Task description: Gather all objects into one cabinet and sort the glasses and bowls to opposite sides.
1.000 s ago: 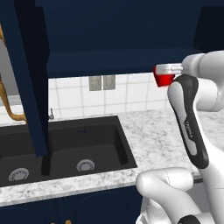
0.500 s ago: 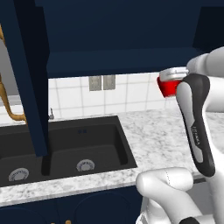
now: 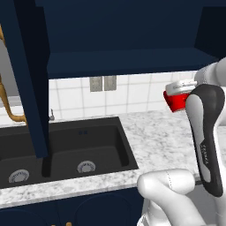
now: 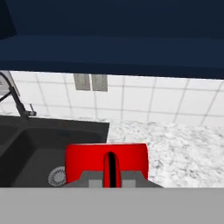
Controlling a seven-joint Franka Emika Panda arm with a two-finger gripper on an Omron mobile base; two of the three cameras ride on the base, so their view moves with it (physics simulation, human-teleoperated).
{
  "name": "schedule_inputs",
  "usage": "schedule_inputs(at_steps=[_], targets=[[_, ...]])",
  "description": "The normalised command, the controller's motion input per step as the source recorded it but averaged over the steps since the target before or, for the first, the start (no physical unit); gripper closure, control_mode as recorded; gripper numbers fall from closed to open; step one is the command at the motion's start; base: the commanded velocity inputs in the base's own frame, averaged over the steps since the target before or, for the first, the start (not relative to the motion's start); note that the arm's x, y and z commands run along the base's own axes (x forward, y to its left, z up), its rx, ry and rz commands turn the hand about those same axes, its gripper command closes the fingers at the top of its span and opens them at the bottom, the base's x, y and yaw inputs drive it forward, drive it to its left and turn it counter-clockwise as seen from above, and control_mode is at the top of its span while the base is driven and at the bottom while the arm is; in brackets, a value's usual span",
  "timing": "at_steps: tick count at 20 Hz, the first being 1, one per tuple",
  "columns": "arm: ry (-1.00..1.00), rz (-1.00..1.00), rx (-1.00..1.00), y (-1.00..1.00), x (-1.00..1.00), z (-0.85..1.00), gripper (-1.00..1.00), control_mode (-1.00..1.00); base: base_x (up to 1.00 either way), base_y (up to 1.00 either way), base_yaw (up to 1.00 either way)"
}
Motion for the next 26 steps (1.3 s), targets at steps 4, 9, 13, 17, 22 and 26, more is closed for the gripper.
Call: schedule_inputs(at_steps=[4, 9, 13, 17, 22, 26], targets=[[0.04, -0.01, -0.01, 0.02, -0.05, -0.07, 1.0, -1.0, 0.0, 0.0, 0.0], [0.01, -0.08, 0.0, 0.0, 0.0, -0.12, 1.0, -1.0, 0.0, 0.0, 0.0], [0.0, -0.17, 0.0, 0.0, 0.0, -0.17, 1.0, -1.0, 0.0, 0.0, 0.0], [0.0, -0.05, 0.0, -0.01, 0.0, -0.04, 1.0, -1.0, 0.0, 0.0, 0.0], [0.0, 0.0, 0.0, -0.01, 0.0, 0.0, 1.0, 1.0, 0.0, 0.0, 0.0], [0.0, 0.0, 0.0, 0.0, 0.0, 0.0, 1.0, 1.0, -0.53, -0.17, 0.0]])
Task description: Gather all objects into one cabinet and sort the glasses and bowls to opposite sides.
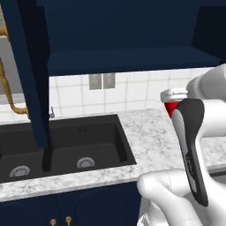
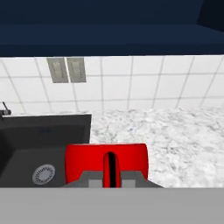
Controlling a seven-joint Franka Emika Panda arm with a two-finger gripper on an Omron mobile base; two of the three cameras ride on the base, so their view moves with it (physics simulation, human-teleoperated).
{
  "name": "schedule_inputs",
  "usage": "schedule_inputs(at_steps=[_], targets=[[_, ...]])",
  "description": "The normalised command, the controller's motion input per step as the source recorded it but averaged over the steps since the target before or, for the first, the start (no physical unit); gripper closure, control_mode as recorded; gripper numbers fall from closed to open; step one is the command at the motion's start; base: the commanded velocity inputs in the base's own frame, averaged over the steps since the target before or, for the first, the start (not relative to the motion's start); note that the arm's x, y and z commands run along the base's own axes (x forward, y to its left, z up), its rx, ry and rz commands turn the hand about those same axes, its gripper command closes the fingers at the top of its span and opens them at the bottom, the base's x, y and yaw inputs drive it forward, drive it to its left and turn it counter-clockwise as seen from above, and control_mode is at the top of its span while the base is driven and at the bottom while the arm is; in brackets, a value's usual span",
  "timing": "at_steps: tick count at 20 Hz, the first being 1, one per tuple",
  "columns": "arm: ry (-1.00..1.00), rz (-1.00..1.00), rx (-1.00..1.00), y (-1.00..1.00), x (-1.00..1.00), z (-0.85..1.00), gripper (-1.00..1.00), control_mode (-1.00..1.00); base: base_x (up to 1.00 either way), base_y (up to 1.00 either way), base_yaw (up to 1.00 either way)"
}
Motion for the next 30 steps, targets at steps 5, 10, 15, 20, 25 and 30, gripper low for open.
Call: schedule_inputs(at_steps=[5, 10, 15, 20, 25, 30], targets=[[0.0, 0.0, 0.0, 0.0, 0.0, 0.0, 1.0, 1.0, -0.97, -0.09, -0.05], [0.0, 0.0, 0.0, 0.0, 0.0, 0.0, 1.0, 1.0, -0.32, 0.07, -0.45], [0.0, 0.0, 0.0, 0.0, 0.0, 0.0, 1.0, 1.0, -0.13, 0.03, -0.74], [0.0, 0.0, 0.0, 0.0, 0.0, 0.0, 1.0, 1.0, -0.22, 0.0, -0.88], [0.0, 0.0, 0.0, 0.0, 0.0, 0.0, 1.0, 1.0, -0.16, 0.0, -0.93], [0.0, 0.0, 0.0, 0.0, 0.0, 0.0, 1.0, 1.0, -0.14, 0.0, -0.93]])
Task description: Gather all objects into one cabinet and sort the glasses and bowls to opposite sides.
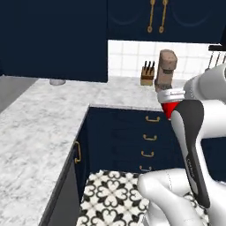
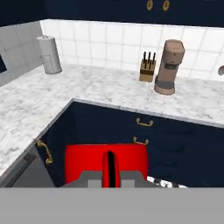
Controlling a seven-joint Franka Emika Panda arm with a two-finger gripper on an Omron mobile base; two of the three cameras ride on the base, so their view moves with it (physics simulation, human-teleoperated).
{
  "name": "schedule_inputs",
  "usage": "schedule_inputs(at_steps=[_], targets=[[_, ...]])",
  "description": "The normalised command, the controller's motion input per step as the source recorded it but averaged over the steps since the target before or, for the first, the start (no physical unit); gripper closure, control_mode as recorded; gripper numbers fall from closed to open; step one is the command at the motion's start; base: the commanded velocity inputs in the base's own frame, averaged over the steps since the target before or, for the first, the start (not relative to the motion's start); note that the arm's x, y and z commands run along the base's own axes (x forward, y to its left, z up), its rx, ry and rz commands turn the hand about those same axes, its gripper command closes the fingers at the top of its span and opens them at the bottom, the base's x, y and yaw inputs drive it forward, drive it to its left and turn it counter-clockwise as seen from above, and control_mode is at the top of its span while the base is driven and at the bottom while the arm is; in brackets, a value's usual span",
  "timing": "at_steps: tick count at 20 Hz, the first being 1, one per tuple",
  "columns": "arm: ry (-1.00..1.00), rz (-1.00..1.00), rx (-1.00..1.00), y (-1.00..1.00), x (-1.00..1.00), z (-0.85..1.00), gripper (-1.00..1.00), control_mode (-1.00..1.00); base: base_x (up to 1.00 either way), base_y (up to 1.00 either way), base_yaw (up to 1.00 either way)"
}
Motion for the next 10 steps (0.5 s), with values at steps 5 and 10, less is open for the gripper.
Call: schedule_inputs(at_steps=[5, 10], targets=[[0.0, 0.0, 0.0, 0.0, 0.0, 0.0, 1.0, 1.0, -0.03, 0.0, -0.96], [0.0, 0.0, 0.0, 0.0, 0.0, 0.0, 1.0, 1.0, 0.0, 0.0, -0.93]])
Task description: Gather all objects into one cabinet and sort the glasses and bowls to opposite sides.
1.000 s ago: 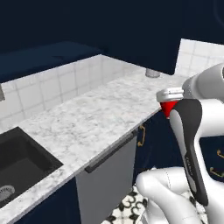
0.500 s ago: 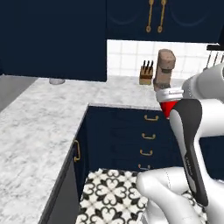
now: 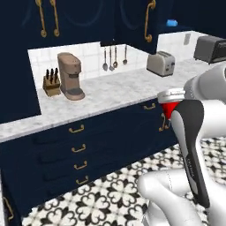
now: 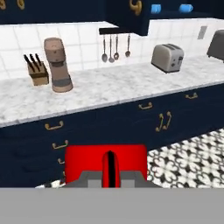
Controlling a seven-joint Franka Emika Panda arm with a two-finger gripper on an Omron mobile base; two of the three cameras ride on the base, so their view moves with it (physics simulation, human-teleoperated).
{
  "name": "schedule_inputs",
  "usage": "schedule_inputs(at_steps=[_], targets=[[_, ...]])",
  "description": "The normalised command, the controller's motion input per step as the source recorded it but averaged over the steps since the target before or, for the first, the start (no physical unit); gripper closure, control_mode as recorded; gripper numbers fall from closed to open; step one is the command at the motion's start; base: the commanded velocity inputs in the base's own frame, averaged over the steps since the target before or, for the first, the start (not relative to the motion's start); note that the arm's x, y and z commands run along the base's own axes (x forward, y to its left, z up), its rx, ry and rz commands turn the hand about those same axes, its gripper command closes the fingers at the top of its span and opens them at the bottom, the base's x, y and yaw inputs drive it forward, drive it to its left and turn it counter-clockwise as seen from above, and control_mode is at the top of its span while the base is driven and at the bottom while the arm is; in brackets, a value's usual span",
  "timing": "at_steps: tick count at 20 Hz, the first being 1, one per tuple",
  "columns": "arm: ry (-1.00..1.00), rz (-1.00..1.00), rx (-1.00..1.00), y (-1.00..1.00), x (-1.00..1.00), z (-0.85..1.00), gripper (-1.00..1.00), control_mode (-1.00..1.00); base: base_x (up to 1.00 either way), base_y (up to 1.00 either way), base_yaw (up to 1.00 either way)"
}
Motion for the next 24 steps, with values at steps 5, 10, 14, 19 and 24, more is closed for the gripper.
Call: schedule_inputs(at_steps=[5, 10, 14, 19, 24], targets=[[0.0, 0.0, 0.0, 0.0, 0.0, 0.0, 1.0, 1.0, 0.0, 0.0, -0.91], [0.0, 0.0, 0.0, 0.0, 0.0, 0.0, 1.0, 1.0, 0.15, 0.24, -0.79], [0.0, 0.0, 0.0, 0.0, 0.0, 0.0, 1.0, 1.0, 0.4, 0.46, -0.68], [0.0, 0.0, 0.0, 0.0, 0.0, 0.0, 1.0, 1.0, 0.61, 0.37, -0.64], [0.0, 0.0, 0.0, 0.0, 0.0, 0.0, 1.0, 1.0, 0.99, 0.16, -0.34]])
